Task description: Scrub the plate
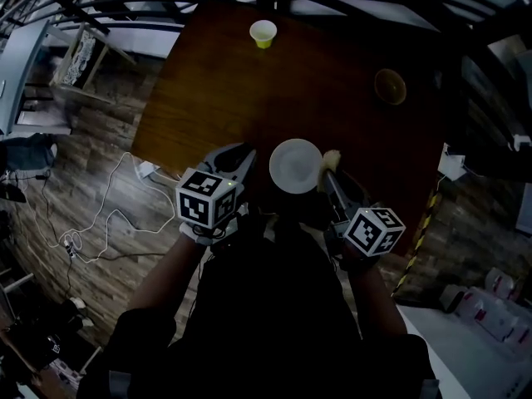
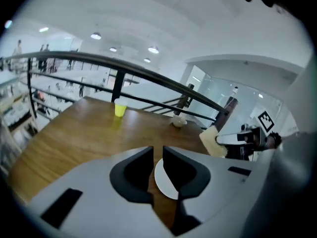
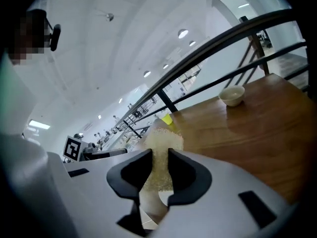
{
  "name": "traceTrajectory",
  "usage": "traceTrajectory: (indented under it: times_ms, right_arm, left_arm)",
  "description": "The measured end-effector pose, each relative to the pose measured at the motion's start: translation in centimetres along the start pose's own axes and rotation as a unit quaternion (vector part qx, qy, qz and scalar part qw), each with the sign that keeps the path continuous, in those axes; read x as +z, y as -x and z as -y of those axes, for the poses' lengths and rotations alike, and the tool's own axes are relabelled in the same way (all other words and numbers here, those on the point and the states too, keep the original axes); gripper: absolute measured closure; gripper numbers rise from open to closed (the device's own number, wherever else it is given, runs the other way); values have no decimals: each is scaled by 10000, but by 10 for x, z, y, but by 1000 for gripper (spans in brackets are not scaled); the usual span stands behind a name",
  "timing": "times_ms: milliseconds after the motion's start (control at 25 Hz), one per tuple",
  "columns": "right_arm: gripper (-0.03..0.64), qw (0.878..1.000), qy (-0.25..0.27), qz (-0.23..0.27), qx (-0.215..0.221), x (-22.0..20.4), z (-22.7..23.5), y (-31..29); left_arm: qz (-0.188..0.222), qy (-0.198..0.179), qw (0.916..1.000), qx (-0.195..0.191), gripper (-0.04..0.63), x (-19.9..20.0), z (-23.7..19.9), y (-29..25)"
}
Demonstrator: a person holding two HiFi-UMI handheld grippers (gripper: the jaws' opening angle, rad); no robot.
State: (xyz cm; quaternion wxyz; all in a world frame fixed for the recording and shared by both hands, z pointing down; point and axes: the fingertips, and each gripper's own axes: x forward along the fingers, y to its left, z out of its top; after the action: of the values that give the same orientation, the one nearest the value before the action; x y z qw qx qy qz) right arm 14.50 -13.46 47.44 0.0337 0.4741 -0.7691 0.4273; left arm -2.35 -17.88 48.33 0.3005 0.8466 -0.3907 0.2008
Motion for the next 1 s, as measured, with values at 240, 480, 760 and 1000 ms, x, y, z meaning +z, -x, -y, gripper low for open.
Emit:
traceTrajectory:
  times_ms: [240,480,760,1000]
  right_arm:
    - [506,9950,707,430,557,38,-63,16]
    - [506,9730,1815,969,1046,70,-133,44]
    - [506,9591,2338,1205,1044,73,-168,49]
    - [506,9621,2287,1218,853,72,-159,51]
  left_arm:
    - [717,-1494,9861,104,525,65,40,47]
    - [1643,-2270,9596,-252,526,116,107,90]
    - [2128,-1738,9600,-538,526,124,140,109]
    - [2103,-1412,9649,-686,526,116,142,100]
